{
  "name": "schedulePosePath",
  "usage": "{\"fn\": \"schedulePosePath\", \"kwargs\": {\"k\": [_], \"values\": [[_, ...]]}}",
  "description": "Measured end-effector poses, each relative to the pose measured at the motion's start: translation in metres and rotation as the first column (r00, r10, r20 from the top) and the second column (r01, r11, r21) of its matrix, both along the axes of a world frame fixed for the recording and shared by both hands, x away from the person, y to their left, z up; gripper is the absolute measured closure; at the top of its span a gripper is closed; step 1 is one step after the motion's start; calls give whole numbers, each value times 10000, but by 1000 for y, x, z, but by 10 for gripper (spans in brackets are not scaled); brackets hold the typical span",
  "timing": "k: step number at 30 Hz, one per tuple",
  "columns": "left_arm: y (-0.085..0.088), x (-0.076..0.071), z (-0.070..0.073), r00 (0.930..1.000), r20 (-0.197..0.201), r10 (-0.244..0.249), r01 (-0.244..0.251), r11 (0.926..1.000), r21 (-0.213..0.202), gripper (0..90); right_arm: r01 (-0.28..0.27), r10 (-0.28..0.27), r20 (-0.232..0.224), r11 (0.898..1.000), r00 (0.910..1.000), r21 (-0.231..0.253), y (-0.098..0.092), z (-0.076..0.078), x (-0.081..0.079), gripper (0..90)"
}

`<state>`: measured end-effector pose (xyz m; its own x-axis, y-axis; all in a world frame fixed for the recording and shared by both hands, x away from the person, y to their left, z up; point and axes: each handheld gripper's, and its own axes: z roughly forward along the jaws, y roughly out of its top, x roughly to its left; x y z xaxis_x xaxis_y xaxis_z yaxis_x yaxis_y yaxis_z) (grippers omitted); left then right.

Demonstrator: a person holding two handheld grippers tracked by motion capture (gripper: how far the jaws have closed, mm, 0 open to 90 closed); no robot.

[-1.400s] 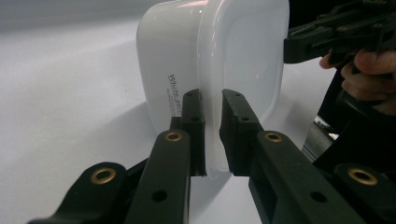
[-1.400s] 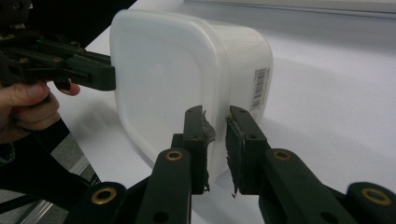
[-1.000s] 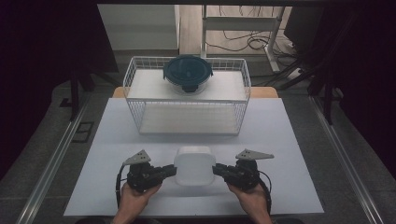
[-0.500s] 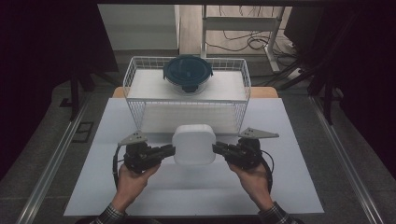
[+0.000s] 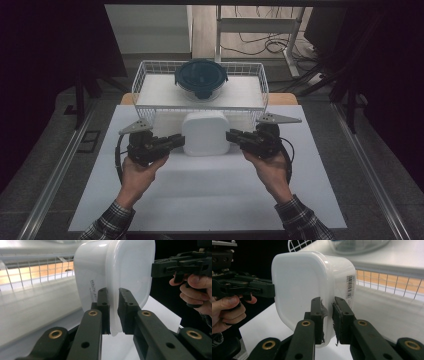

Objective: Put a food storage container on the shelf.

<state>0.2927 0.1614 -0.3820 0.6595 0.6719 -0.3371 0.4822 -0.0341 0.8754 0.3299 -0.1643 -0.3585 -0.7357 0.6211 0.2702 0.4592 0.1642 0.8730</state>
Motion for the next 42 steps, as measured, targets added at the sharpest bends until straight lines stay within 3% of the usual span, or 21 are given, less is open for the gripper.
{"fn": "schedulePosePath", "kwargs": {"k": [25,33,42], "values": [[11,25,75,9978,616,244,-242,9997,-48,806,160,-178,678,9995,9975,263,14,74,30,779],[17,45,108,9972,727,196,-187,9997,-135,807,343,-377,770,9984,9963,454,20,101,45,777],[21,66,125,9969,703,359,-347,9992,-173,807,656,-690,754,9967,9948,469,29,119,67,772]]}}
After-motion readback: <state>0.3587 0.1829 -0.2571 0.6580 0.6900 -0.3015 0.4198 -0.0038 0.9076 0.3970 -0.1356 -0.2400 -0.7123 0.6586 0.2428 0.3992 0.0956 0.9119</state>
